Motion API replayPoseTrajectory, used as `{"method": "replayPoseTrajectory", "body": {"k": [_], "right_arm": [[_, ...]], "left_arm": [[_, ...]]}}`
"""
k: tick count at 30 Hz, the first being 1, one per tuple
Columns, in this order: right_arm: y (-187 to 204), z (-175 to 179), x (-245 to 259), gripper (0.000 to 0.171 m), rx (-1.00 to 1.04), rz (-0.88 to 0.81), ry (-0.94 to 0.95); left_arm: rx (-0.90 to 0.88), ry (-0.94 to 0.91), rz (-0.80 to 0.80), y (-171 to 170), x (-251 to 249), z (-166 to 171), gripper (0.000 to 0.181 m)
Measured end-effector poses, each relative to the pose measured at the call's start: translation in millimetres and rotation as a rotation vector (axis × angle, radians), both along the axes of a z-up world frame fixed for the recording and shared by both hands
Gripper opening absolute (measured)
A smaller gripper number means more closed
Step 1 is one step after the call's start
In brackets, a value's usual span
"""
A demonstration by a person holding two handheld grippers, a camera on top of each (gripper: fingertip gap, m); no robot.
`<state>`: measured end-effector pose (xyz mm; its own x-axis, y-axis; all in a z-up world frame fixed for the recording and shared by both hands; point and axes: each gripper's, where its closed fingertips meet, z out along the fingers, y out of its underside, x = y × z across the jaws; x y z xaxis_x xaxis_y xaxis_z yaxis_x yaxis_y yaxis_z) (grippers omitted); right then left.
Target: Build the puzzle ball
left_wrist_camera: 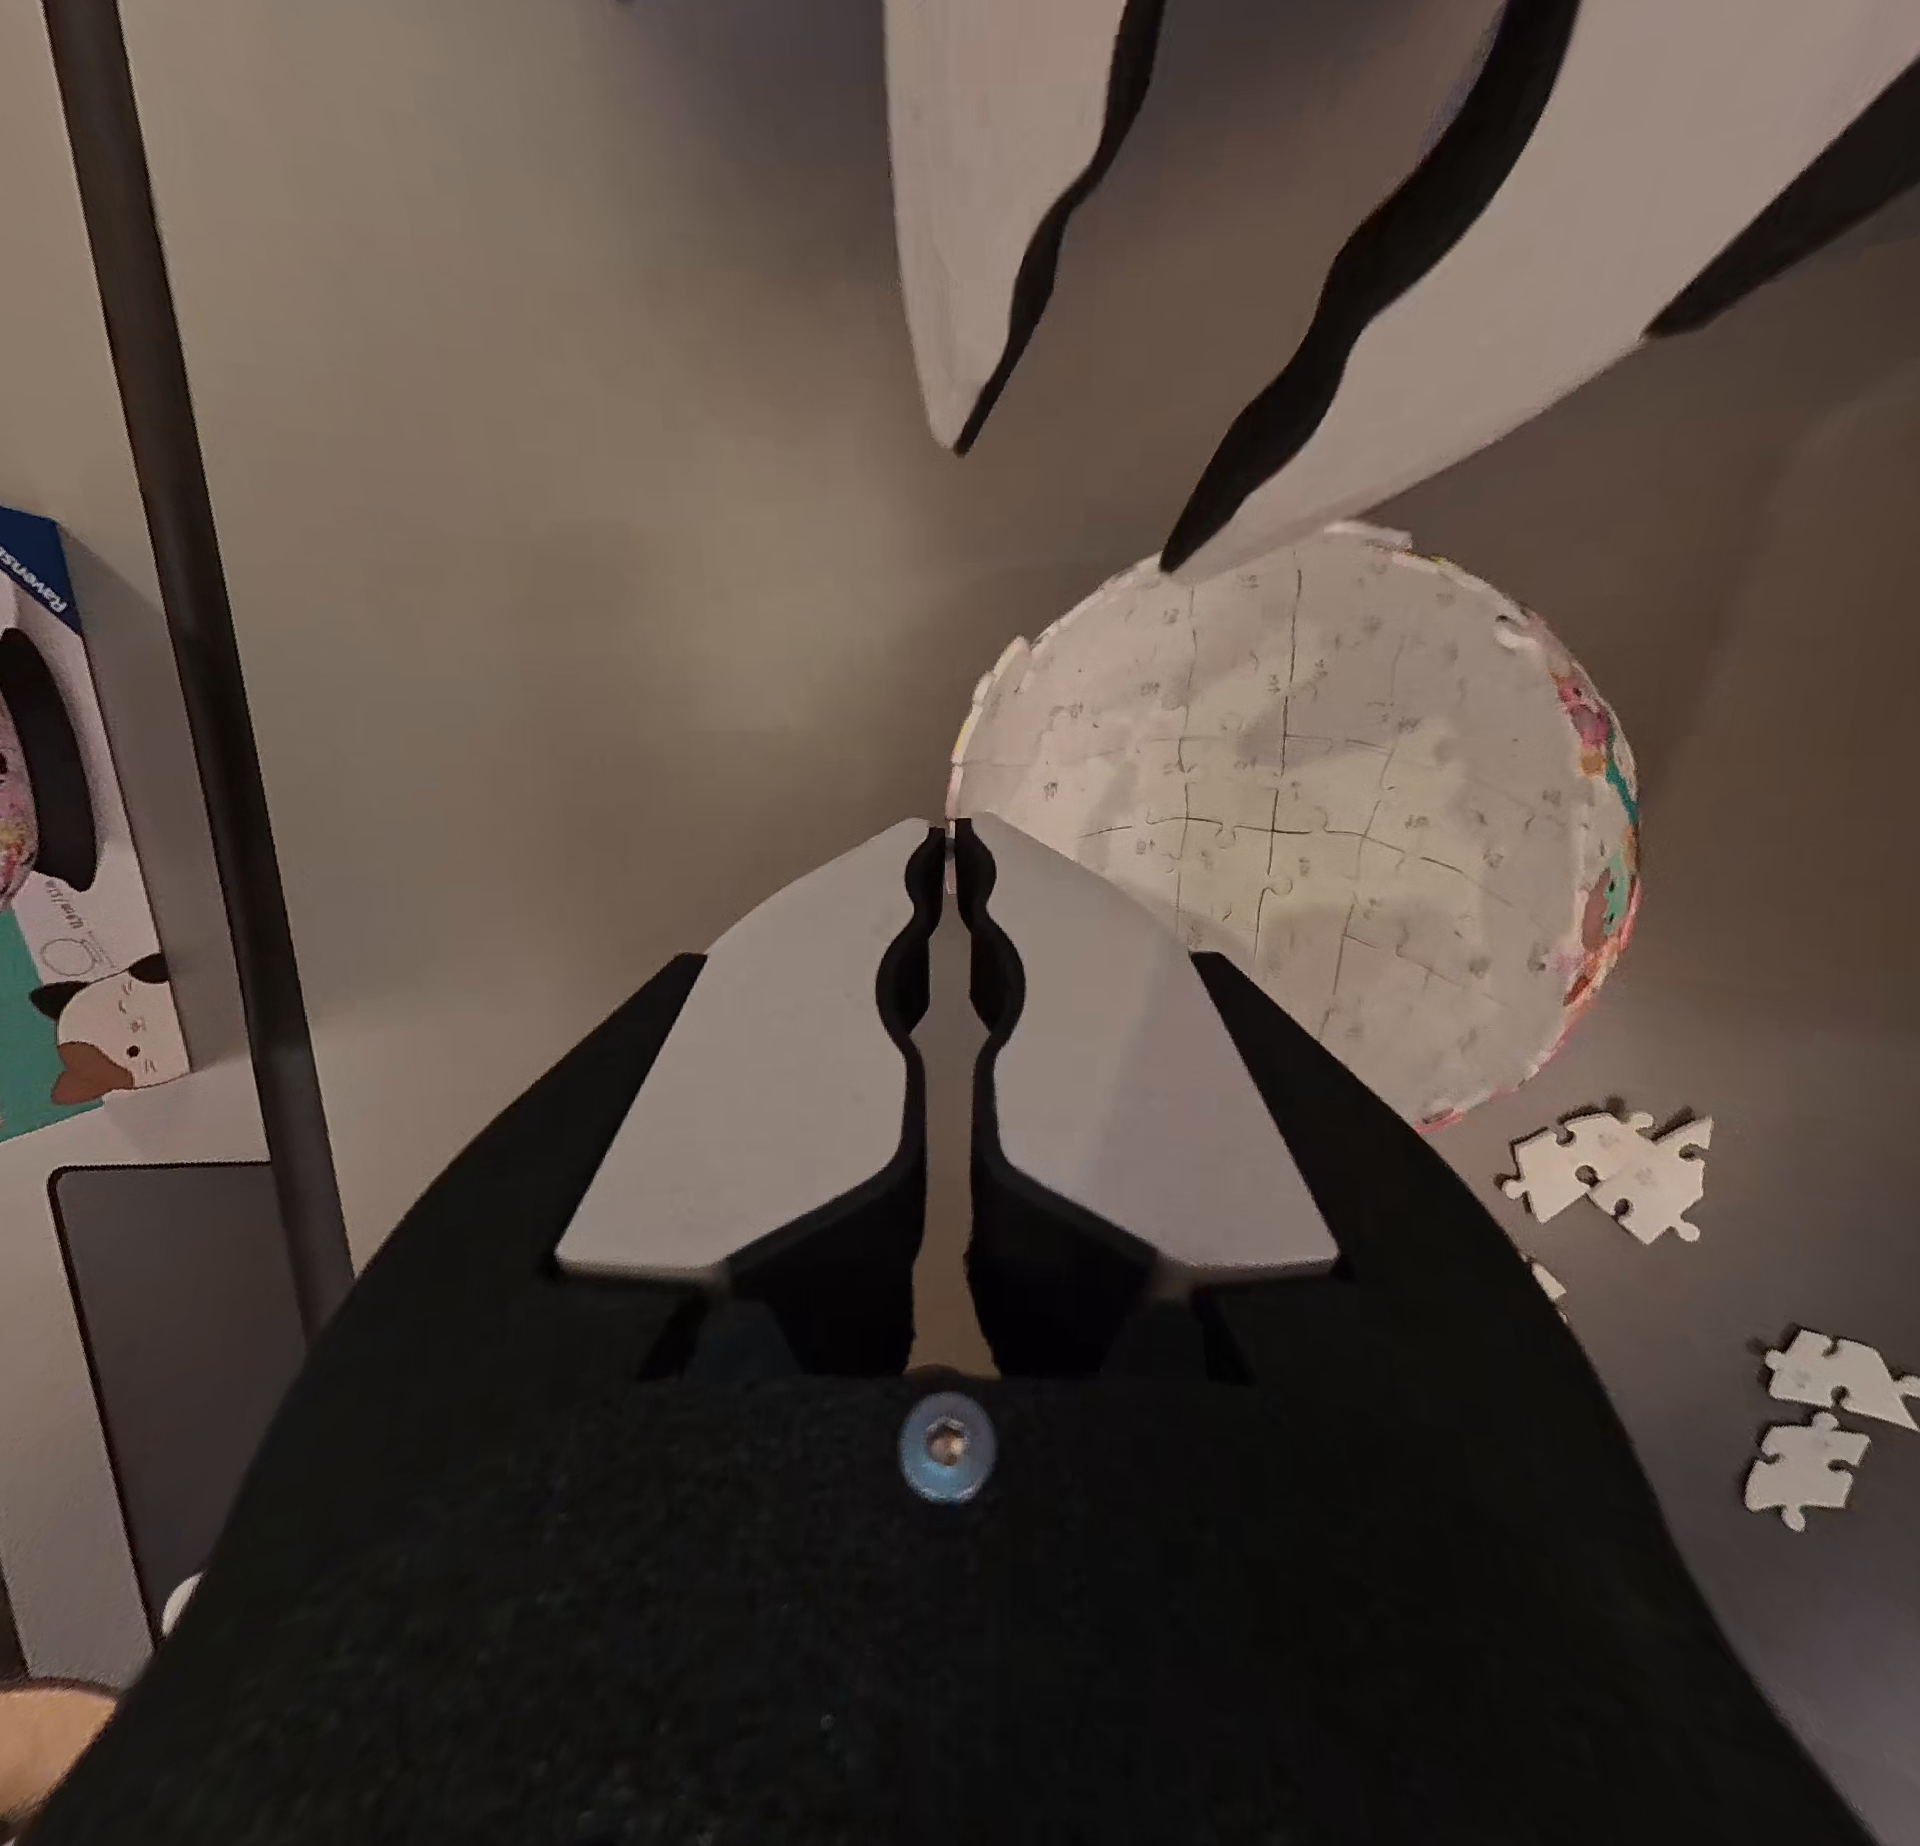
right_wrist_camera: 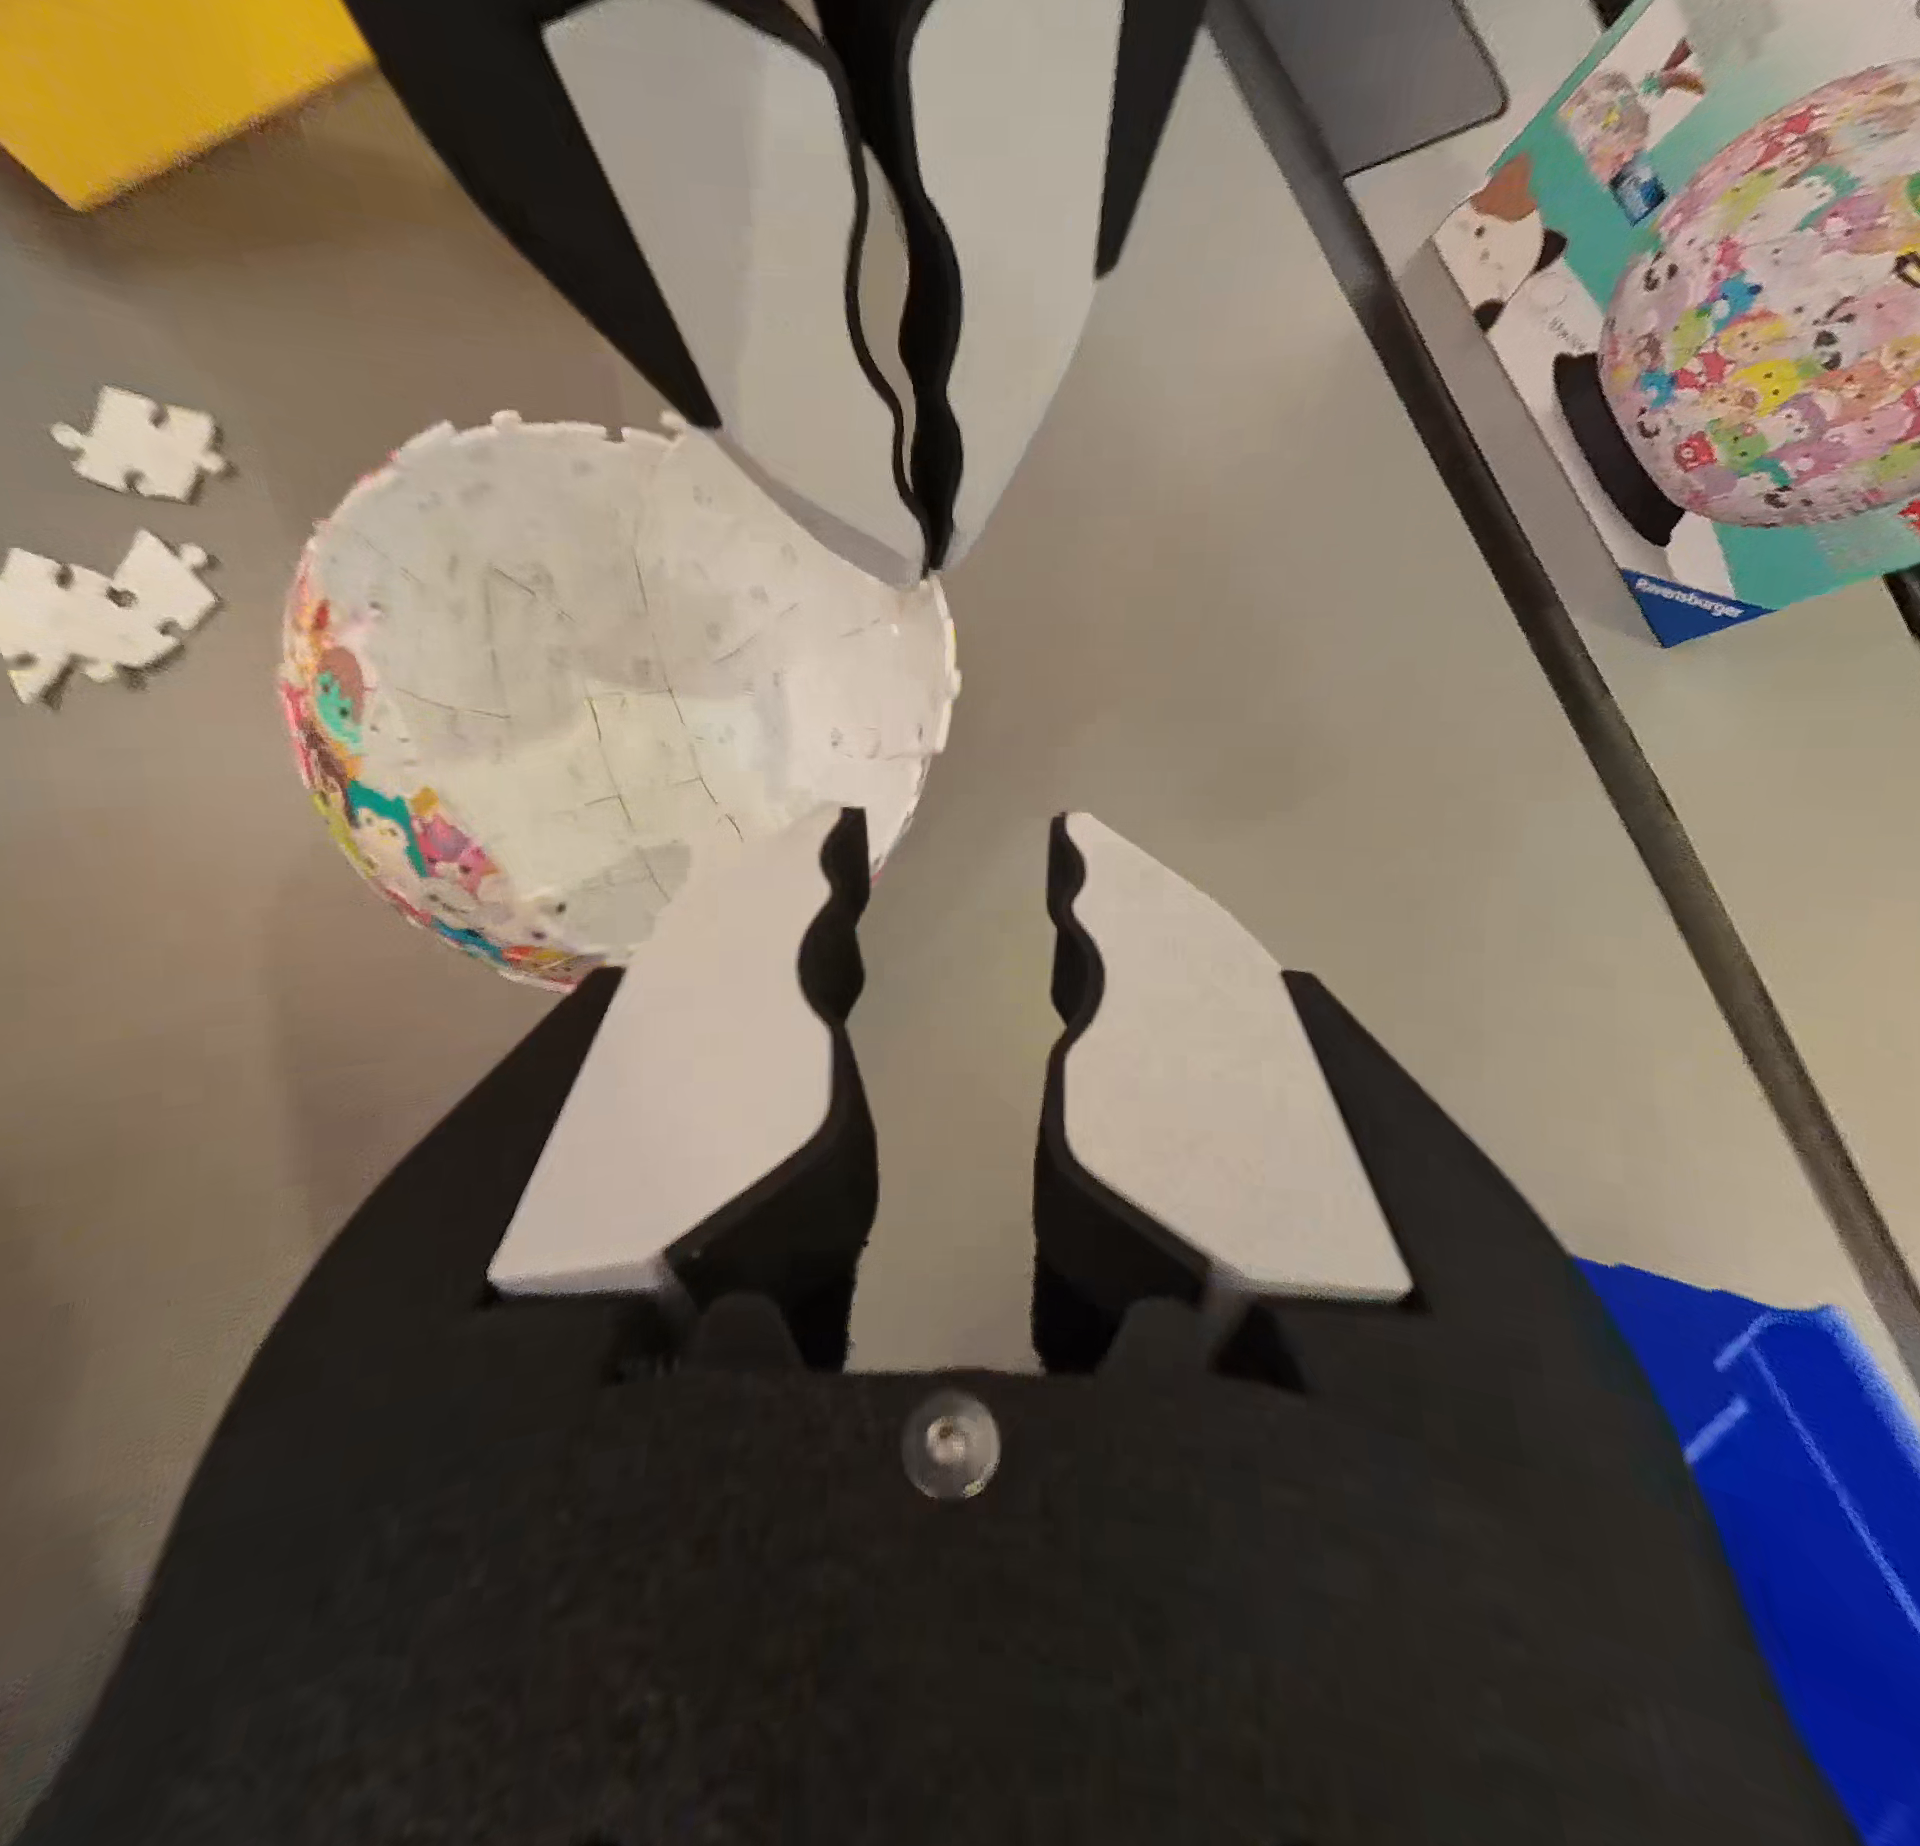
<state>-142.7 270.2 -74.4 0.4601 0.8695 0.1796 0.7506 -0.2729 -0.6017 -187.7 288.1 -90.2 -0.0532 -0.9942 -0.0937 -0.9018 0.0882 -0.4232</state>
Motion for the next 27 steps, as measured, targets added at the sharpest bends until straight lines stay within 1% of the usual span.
{"method": "replayPoseTrajectory", "body": {"k": [1, 3, 5, 8, 13, 18, 22, 27], "right_arm": [[1, 0, -4, 0.032, -0.003, 0.009, -0.018], [3, 0, -12, 0.026, -0.023, 0.03, -0.008], [5, -3, -16, 0.024, -0.055, 0.036, 0.004], [6, -5, -21, 0.018, -0.086, 0.042, 0.014], [4, -8, -17, 0.021, -0.085, 0.025, -0.013], [-2, -5, -13, 0.021, -0.1, 0.005, 0.081], [-1, -12, -10, 0.026, -0.112, -0.024, 0.117], [1, -19, -13, 0.024, -0.068, -0.032, 0.102]], "left_arm": [[0.007, 0.003, 0.0, 0, 0, -2, 0.002], [0.033, 0.0, 0.01, 0, -1, -3, 0.002], [0.053, -0.003, 0.034, 2, -3, -5, 0.002], [0.053, -0.022, 0.071, 1, -7, -7, 0.002], [0.105, -0.069, 0.081, 2, -7, -8, 0.001], [0.106, -0.1, 0.086, 2, -5, -5, 0.001], [0.12, -0.121, 0.085, -1, -2, -4, 0.001], [0.14, -0.114, 0.089, -4, -3, -9, 0.001]]}}
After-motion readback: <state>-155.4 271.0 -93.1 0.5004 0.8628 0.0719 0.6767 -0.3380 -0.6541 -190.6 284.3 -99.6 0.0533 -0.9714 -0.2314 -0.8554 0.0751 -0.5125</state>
